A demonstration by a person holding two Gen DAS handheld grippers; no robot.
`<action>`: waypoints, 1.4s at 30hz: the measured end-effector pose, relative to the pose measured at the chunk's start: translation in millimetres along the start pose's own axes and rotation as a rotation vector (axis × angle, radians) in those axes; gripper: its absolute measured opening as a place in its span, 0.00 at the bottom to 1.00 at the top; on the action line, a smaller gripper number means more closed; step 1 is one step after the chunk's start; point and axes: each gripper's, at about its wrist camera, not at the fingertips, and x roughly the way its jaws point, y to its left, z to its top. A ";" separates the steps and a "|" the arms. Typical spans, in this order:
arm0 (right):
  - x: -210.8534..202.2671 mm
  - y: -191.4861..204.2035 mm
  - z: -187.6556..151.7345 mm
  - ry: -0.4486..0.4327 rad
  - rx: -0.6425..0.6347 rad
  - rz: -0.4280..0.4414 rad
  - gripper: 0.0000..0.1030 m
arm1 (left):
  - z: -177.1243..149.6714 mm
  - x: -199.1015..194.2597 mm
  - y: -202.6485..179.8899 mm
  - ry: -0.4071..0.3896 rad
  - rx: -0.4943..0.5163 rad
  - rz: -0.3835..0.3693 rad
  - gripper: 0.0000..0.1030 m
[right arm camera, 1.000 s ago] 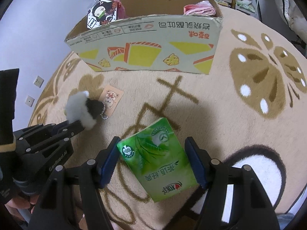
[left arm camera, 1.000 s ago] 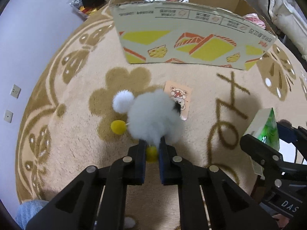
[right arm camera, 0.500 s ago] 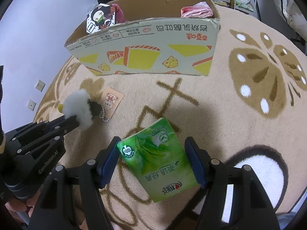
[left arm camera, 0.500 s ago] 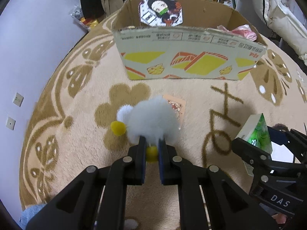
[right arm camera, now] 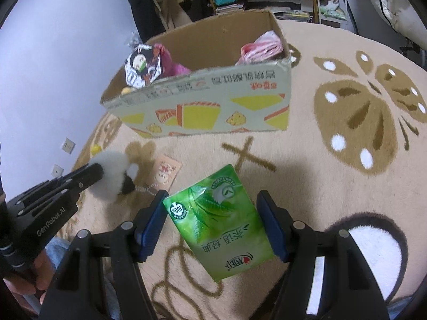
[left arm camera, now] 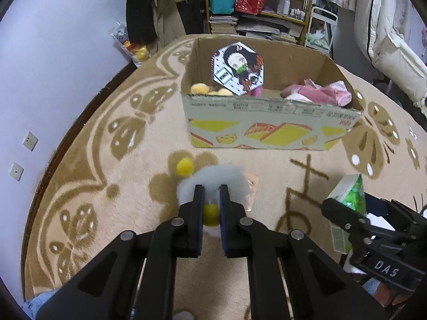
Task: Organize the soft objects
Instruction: 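Lift the pompom plush with the left tool while the right tool carries the green pack over the box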
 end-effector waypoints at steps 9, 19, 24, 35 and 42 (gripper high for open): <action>-21.7 6.6 9.5 -0.086 -0.004 0.048 0.69 | 8.8 -14.8 5.9 -0.056 -0.014 0.024 0.09; -28.5 7.6 12.8 -0.114 -0.011 0.043 0.69 | 14.9 -29.2 7.1 -0.105 -0.026 0.016 0.09; -35.8 13.2 14.6 -0.140 -0.032 0.044 0.69 | 20.1 -42.2 11.5 -0.145 -0.037 0.024 0.09; -53.5 24.1 25.2 -0.182 -0.071 0.030 0.69 | 39.2 -79.4 9.8 -0.256 0.003 0.065 0.09; -74.9 39.4 46.6 -0.237 -0.111 0.030 0.69 | 58.9 -103.3 2.2 -0.329 0.054 0.081 0.09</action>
